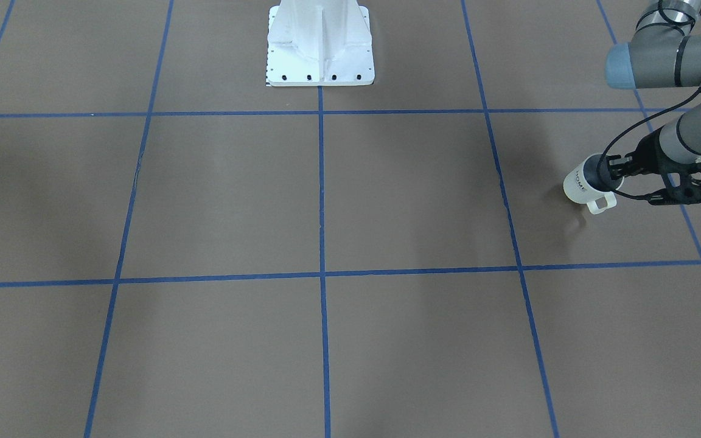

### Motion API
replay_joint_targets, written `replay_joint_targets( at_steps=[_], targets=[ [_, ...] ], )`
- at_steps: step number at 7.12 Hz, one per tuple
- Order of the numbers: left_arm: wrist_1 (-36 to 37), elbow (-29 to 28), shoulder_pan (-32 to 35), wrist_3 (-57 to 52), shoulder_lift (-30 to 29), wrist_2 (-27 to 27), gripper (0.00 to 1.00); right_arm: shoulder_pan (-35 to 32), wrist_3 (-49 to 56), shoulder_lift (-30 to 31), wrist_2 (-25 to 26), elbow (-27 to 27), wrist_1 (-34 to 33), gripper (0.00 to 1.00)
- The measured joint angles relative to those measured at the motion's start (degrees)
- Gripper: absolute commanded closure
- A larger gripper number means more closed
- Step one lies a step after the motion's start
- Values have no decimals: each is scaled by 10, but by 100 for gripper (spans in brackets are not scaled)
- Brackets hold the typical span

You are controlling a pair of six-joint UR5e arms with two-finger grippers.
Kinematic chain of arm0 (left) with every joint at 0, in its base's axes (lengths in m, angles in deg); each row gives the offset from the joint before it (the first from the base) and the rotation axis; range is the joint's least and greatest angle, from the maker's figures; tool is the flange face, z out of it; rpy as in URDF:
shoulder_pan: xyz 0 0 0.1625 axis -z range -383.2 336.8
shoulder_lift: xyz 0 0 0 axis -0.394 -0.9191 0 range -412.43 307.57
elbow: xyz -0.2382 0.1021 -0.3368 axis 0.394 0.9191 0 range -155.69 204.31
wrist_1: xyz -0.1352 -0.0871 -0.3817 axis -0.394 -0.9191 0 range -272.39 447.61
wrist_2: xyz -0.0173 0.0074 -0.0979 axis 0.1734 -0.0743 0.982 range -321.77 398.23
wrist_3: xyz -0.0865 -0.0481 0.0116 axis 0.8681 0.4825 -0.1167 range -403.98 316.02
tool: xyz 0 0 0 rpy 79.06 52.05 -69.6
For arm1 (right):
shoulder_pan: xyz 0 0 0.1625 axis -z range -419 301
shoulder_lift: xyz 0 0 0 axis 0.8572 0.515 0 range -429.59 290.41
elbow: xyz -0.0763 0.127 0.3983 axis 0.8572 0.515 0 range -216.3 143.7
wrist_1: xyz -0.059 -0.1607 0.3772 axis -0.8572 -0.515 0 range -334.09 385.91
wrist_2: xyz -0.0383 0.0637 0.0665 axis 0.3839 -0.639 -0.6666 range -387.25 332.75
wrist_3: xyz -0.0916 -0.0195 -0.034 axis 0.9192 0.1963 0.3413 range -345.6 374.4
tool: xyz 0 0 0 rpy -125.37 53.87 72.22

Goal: Left arm hands cup to right arm to dump lemon

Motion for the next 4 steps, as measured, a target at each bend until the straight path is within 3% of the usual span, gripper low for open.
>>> replay_joint_targets(
  at_steps=[1,2,4],
  targets=[
    [-1,-2,-3,0,0,0,30,-1,0,0,0,0,0,0],
    [0,-4,-3,-1,0,0,0,-1,0,0,0,0,0,0],
    [-3,0,-4,-2,5,0,0,-2,14,0,0,3,0,0]
  ],
)
